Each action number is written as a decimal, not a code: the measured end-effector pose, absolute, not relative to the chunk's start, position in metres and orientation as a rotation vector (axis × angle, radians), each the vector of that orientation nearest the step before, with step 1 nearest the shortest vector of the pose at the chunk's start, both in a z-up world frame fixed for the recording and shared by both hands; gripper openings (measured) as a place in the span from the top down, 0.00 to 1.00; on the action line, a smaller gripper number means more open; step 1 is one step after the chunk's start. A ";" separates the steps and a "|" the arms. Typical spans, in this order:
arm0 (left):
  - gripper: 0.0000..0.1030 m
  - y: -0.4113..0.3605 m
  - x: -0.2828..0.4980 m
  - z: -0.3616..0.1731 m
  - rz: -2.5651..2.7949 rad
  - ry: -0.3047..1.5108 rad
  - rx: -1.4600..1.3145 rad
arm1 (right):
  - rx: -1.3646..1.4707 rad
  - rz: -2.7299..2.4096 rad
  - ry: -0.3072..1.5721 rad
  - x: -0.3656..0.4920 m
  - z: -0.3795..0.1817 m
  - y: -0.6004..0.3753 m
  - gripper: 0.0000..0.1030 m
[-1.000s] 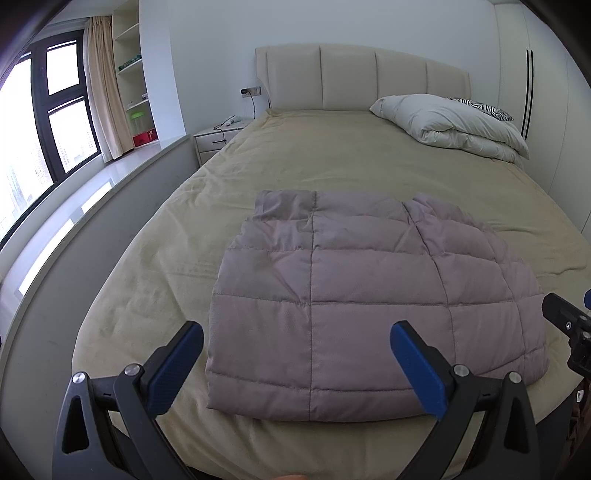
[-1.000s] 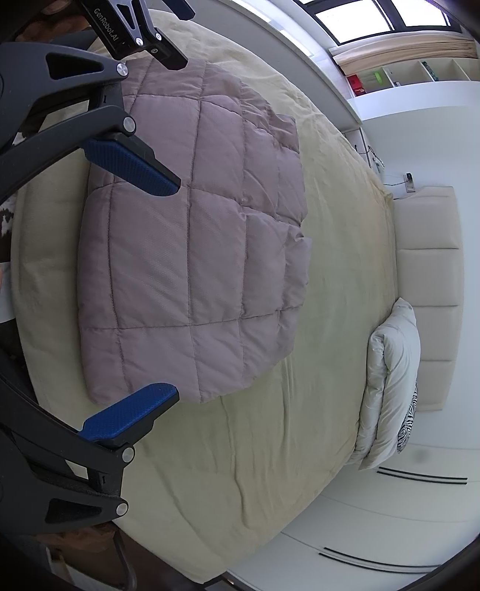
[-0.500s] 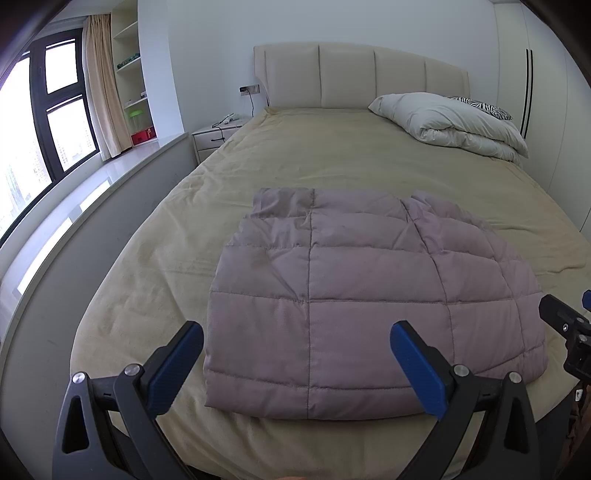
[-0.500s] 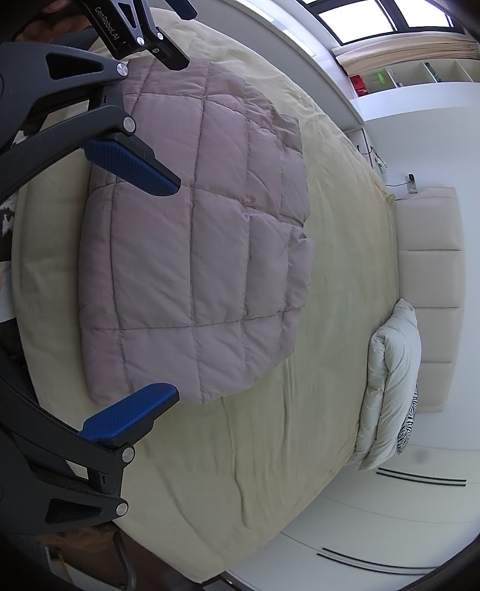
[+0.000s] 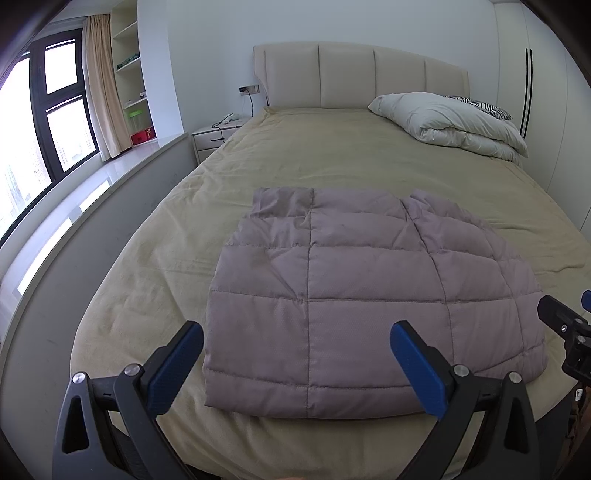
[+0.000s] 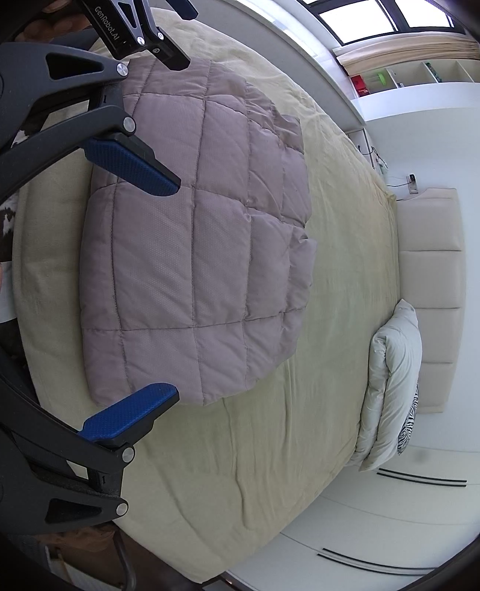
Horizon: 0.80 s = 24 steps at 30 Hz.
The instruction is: Fold large clothes
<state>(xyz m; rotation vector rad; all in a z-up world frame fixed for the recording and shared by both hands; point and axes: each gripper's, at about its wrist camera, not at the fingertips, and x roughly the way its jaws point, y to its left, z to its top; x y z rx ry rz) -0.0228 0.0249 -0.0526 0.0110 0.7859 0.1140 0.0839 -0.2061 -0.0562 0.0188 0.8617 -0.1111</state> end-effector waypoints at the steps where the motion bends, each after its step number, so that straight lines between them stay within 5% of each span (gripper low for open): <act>1: 0.00 0.025 -0.023 -0.052 0.114 0.786 0.012 | 0.018 -0.111 0.862 0.084 -0.056 -0.206 0.00; 24: 0.00 0.025 -0.022 -0.053 0.109 0.790 0.011 | 0.018 -0.111 0.863 0.083 -0.057 -0.205 0.00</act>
